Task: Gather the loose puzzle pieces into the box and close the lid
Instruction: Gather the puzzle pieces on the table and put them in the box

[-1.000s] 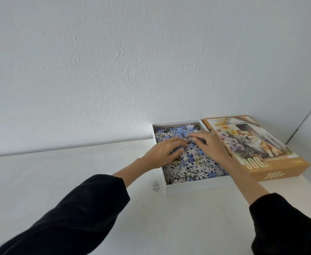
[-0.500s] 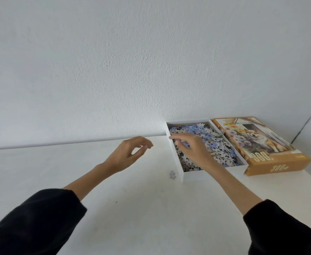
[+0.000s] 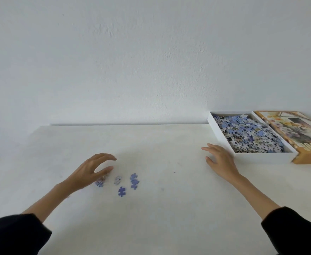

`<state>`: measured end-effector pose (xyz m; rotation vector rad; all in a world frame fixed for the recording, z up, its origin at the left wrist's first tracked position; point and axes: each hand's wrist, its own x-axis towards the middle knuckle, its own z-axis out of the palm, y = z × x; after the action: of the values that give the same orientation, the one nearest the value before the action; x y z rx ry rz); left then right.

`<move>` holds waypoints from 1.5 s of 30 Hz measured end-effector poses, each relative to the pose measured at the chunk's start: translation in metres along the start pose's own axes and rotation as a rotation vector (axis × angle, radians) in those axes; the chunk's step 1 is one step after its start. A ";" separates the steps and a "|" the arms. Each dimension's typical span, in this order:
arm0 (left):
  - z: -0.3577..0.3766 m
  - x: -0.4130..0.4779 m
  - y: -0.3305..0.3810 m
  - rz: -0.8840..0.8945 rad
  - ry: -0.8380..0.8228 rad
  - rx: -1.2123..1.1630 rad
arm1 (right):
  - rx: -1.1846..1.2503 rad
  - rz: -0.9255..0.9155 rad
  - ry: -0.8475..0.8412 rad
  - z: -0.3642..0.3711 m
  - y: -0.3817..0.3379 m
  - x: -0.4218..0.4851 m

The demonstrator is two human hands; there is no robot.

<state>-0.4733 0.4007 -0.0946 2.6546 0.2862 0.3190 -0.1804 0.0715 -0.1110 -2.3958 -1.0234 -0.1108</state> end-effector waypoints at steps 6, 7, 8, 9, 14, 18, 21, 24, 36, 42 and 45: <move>-0.001 -0.038 -0.032 0.005 -0.058 0.117 | -0.043 0.169 0.002 0.012 -0.013 -0.009; 0.000 -0.039 -0.033 0.011 -0.054 0.131 | -0.037 0.191 -0.001 0.015 -0.018 -0.011; 0.000 -0.040 -0.033 0.018 -0.049 0.135 | -0.040 0.206 -0.007 0.018 -0.024 -0.013; 0.001 -0.040 -0.033 0.027 -0.045 0.131 | -0.047 0.214 -0.011 0.022 -0.029 -0.016; 0.002 -0.039 -0.030 0.057 -0.033 0.094 | -0.058 0.174 -0.004 0.042 -0.064 -0.025; 0.002 -0.038 -0.028 0.064 -0.017 0.070 | -0.070 0.090 -0.024 0.062 -0.095 -0.034; 0.002 -0.037 -0.025 0.073 -0.013 0.078 | -0.067 0.033 -0.037 0.075 -0.119 -0.040; 0.002 -0.035 -0.024 0.086 -0.018 0.065 | -0.051 -0.017 -0.047 0.089 -0.144 -0.046; -0.015 -0.042 -0.031 0.065 0.072 0.074 | 0.122 -0.148 -0.082 0.098 -0.194 -0.061; -0.003 -0.069 -0.051 -0.139 -0.092 0.182 | -0.133 -0.084 -0.216 0.108 -0.190 -0.069; 0.008 -0.065 -0.043 -0.168 -0.114 0.263 | -0.159 -0.098 -0.230 0.115 -0.203 -0.068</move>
<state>-0.5392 0.4193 -0.1324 2.8667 0.5442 0.0793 -0.3839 0.2010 -0.1397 -2.5452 -1.2805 0.0522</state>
